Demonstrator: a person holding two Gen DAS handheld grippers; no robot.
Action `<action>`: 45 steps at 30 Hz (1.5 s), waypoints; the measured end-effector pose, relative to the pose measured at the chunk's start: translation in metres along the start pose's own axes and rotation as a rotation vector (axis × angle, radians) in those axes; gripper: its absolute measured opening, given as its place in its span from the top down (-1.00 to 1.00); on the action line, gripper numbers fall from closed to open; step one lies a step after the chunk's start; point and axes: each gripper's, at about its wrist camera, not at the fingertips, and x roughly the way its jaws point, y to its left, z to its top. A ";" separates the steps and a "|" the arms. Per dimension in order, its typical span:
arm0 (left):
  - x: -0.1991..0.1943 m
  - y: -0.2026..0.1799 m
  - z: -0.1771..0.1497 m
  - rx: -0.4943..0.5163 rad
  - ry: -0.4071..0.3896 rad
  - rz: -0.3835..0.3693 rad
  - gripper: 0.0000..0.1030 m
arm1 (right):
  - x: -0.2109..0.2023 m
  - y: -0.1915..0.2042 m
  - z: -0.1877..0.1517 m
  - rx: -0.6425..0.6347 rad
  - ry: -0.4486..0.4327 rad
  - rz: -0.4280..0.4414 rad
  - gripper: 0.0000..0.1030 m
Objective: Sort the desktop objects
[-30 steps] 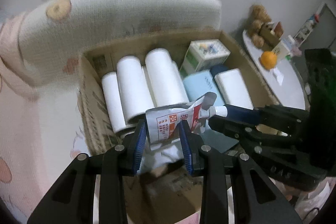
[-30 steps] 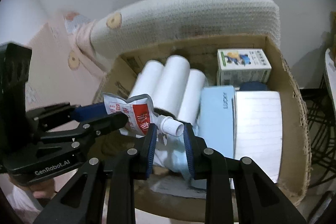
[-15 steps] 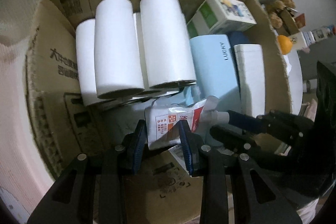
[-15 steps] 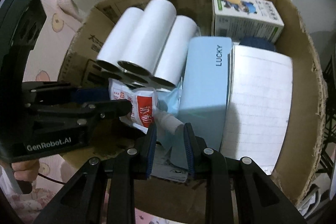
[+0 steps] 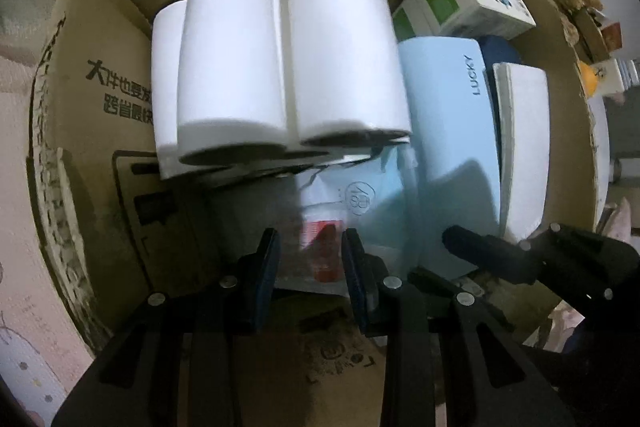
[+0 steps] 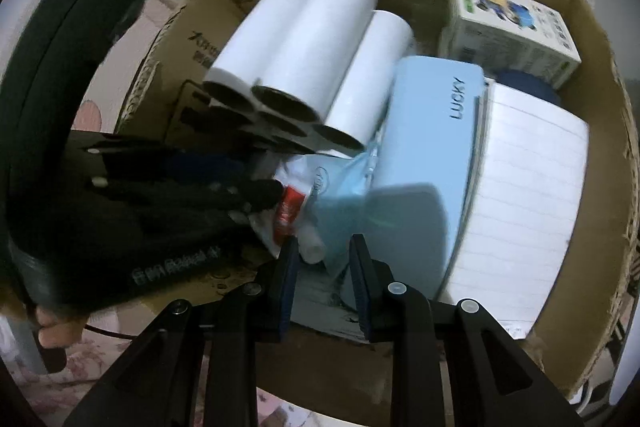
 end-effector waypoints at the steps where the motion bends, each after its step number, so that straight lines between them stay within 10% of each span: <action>1: -0.001 -0.001 -0.001 0.002 -0.006 0.000 0.34 | -0.001 0.002 -0.001 -0.011 -0.008 -0.014 0.56; 20: -0.094 0.043 -0.046 0.013 -0.486 -0.059 0.34 | -0.062 0.029 -0.024 0.026 -0.296 -0.131 0.56; 30: -0.142 0.026 -0.100 0.174 -0.808 0.198 0.21 | -0.079 0.075 -0.009 0.043 -0.392 -0.095 0.56; 45: -0.173 0.067 -0.133 0.065 -0.760 0.095 0.19 | -0.123 0.091 -0.019 -0.065 -0.508 -0.333 0.56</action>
